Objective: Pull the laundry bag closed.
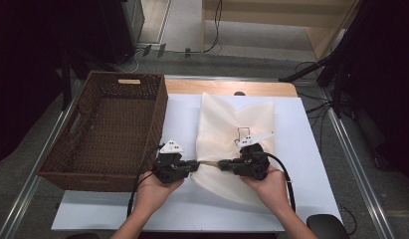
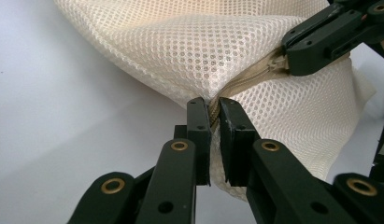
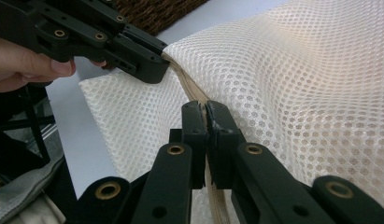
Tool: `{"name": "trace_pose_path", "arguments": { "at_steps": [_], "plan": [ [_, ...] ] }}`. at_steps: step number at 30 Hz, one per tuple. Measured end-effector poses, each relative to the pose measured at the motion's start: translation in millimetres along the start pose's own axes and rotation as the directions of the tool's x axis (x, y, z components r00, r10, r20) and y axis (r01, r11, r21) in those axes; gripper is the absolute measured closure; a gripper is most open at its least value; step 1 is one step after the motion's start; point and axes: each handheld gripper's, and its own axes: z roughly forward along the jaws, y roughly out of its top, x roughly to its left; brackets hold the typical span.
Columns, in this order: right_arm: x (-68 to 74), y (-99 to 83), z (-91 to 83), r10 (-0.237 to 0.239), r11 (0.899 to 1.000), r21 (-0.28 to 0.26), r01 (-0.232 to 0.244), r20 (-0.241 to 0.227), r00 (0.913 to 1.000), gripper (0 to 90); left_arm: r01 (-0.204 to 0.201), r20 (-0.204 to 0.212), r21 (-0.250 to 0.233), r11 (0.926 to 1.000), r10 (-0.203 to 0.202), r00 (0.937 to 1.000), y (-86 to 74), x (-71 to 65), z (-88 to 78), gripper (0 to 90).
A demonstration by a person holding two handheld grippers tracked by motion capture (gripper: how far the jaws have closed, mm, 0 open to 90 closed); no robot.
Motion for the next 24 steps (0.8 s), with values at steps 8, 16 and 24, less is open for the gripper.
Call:
{"name": "trace_pose_path", "arguments": {
  "at_steps": [8,16,24],
  "plan": [
    [0.4,-2.2,-3.7,-0.008,1.0,0.004,0.008,0.001,1.0,87.7,-0.003,-0.005,0.009,1.0,0.003,1.0,-0.2,-1.0,0.9,83.6],
    [-0.1,-2.5,-3.5,-0.002,1.0,0.008,0.002,-0.001,1.0,87.7,-0.002,-0.002,0.011,0.9999,0.002,1.0,-0.7,-1.2,1.9,83.6],
    [-0.1,-2.8,-4.5,-0.009,1.0,0.01,0.009,0.003,1.0,87.8,-0.002,0.001,0.011,0.9999,0.002,1.0,-0.8,-1.0,2.0,83.6]
  ]
}}
